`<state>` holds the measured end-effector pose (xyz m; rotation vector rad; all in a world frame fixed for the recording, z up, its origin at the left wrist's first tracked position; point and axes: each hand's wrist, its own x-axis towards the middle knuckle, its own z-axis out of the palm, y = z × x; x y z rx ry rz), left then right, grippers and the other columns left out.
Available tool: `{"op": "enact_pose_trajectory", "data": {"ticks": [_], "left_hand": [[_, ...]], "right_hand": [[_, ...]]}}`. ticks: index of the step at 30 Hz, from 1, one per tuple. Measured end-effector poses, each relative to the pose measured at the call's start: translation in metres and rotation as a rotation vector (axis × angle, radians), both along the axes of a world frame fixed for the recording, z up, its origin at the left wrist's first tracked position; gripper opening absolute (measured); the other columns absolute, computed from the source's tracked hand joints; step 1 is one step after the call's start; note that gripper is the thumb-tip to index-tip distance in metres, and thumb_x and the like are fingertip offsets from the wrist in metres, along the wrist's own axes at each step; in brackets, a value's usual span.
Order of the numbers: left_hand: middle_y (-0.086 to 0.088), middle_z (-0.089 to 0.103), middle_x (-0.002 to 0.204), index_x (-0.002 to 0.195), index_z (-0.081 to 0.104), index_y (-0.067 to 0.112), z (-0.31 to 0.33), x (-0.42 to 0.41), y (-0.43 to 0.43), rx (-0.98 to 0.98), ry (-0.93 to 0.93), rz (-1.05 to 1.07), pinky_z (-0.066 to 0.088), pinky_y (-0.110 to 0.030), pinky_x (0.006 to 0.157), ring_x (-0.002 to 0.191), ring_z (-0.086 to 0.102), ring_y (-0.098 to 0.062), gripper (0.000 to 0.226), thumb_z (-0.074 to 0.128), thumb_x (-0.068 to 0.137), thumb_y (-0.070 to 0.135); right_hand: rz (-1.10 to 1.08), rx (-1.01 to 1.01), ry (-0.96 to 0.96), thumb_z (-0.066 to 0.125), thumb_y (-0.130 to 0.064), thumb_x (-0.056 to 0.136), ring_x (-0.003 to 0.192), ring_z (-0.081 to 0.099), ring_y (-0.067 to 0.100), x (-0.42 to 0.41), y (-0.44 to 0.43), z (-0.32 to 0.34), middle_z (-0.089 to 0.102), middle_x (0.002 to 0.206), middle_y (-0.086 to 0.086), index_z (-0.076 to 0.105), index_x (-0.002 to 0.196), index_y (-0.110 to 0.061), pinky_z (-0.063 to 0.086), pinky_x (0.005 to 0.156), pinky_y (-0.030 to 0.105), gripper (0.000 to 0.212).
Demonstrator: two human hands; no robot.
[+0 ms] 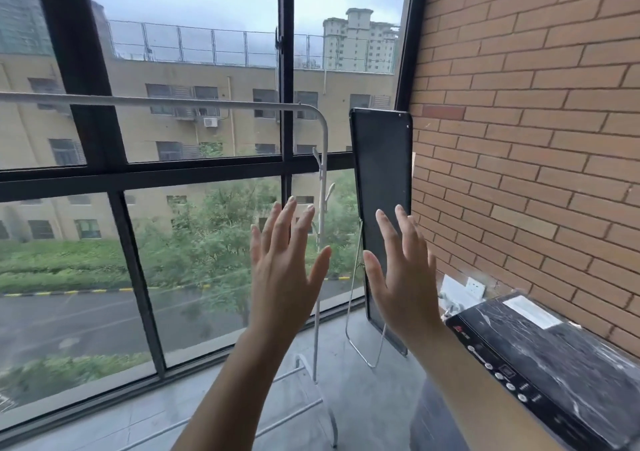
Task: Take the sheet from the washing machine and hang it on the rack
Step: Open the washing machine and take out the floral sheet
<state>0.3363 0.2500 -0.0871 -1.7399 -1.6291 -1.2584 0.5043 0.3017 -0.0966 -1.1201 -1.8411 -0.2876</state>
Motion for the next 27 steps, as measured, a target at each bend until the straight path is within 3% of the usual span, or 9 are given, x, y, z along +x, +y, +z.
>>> {"op": "enact_pose_trajectory", "data": {"ticks": [15, 27], "left_hand": [[-0.006, 0.037, 0.149, 0.139, 0.044, 0.018, -0.029, 0.049, 0.186, -0.044, -0.045, -0.273, 0.025, -0.054, 0.111, 0.141, 0.027, -0.024, 0.052, 0.043, 0.094, 0.044], [-0.006, 0.038, 0.148, 0.136, 0.047, 0.018, -0.072, 0.110, 0.267, -0.150, -0.012, -0.442, 0.029, -0.056, 0.109, 0.141, 0.027, -0.025, 0.050, 0.039, 0.095, 0.045]], "right_hand": [[-0.266, -0.126, -0.037, 0.035, -0.042, 0.094, 0.139, 0.029, 0.025, 0.060, 0.139, -0.035, 0.027, 0.154, 0.006, 0.032, 0.146, -0.026, 0.033, 0.103, 0.049, 0.054], [-0.420, -0.244, 0.011, 0.039, -0.039, 0.096, 0.141, 0.026, 0.024, 0.130, 0.187, -0.082, 0.025, 0.155, 0.006, 0.030, 0.145, -0.025, 0.035, 0.105, 0.051, 0.052]]}}
